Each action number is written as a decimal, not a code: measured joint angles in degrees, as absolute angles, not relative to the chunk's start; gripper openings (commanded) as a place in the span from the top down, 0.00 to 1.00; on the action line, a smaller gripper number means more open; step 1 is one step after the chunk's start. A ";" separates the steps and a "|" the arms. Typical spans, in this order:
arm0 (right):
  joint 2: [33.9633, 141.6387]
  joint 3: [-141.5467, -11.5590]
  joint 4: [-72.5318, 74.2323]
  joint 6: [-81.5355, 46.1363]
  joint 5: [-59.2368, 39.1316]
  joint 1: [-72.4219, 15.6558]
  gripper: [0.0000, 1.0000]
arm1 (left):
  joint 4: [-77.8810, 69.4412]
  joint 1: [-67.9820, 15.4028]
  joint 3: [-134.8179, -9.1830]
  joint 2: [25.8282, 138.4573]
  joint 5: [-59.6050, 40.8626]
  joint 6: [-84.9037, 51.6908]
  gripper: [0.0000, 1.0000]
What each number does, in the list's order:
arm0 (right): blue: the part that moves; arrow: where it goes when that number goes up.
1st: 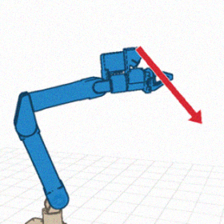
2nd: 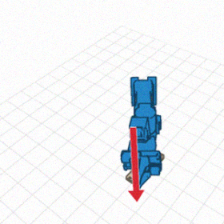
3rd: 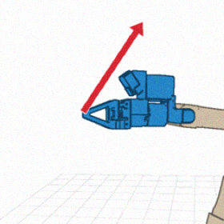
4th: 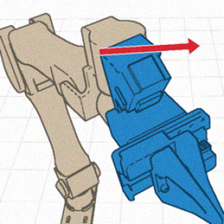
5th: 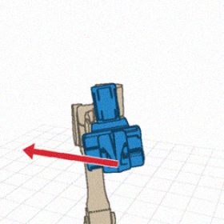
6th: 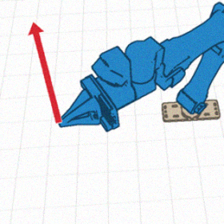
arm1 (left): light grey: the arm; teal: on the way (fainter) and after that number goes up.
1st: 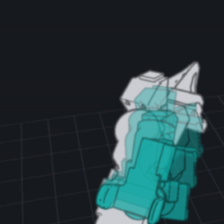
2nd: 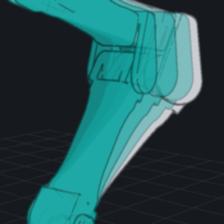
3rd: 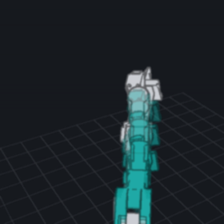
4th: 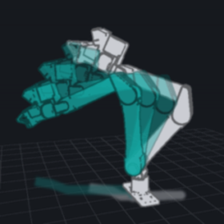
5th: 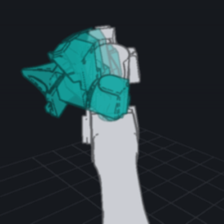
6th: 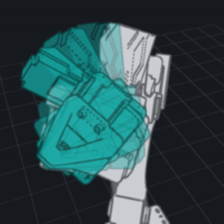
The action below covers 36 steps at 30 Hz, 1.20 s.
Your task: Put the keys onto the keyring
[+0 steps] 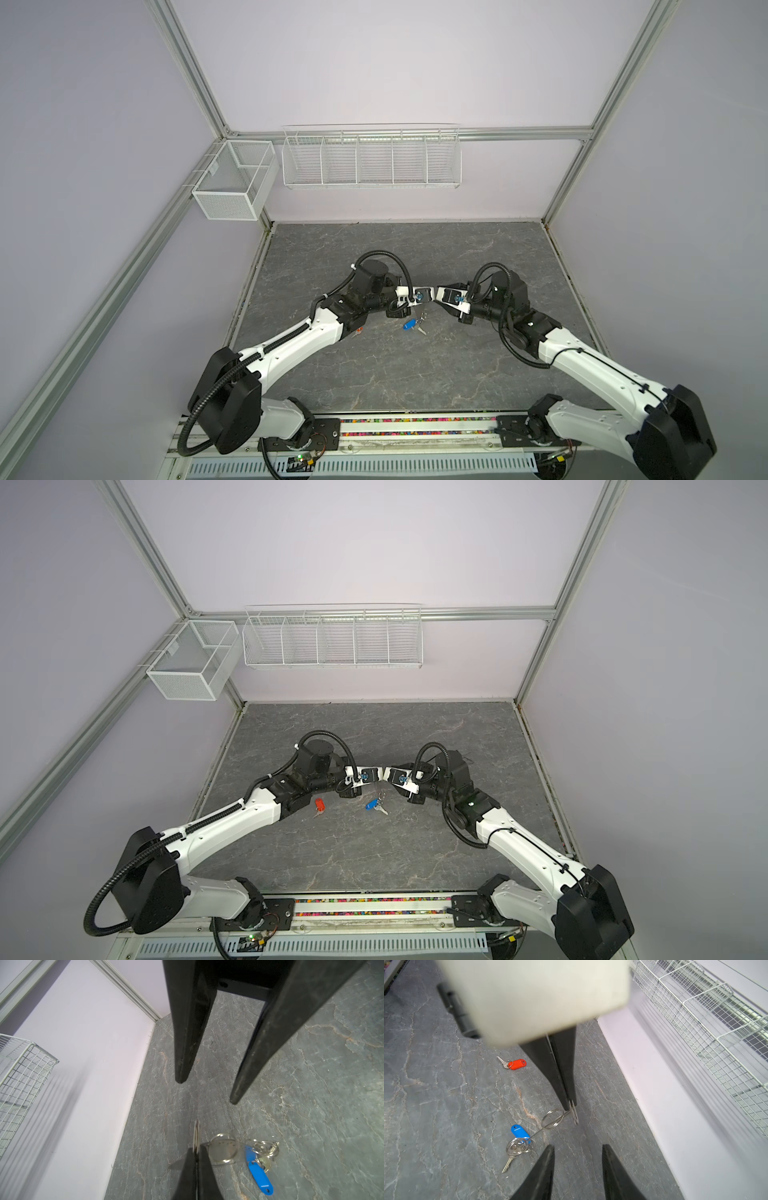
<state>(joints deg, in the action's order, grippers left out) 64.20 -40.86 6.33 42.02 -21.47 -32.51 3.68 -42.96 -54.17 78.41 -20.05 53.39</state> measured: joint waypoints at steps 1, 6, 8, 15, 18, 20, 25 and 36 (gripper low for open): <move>64.38 -40.86 6.39 41.60 -21.63 -32.53 0.61 | 3.95 -43.16 -54.17 78.35 -19.70 53.76 1.00; 66.30 -40.88 7.81 38.89 -22.85 -32.80 0.65 | 5.06 -43.46 -54.17 77.73 -19.29 54.72 1.00; 67.13 -40.88 8.19 38.11 -23.75 -32.86 0.67 | 5.10 -43.46 -54.17 77.21 -19.29 54.70 1.00; 68.36 -40.91 11.25 35.59 -25.39 -32.88 0.69 | 5.23 -43.42 -54.15 76.12 -19.88 54.19 1.00; 68.90 -40.91 12.43 34.52 -25.87 -32.88 0.70 | 5.37 -43.35 -54.15 76.07 -20.38 53.60 1.00; 69.21 -40.93 13.37 33.89 -26.26 -32.91 0.71 | 5.54 -43.35 -54.15 76.07 -20.91 53.36 1.00; 69.49 -40.93 14.15 32.88 -26.74 -32.95 0.74 | 6.09 -43.35 -54.17 76.07 -21.78 53.15 1.00; 69.67 -40.93 14.22 31.75 -28.56 -33.17 0.91 | 7.64 -43.35 -54.81 76.07 -22.57 52.80 1.00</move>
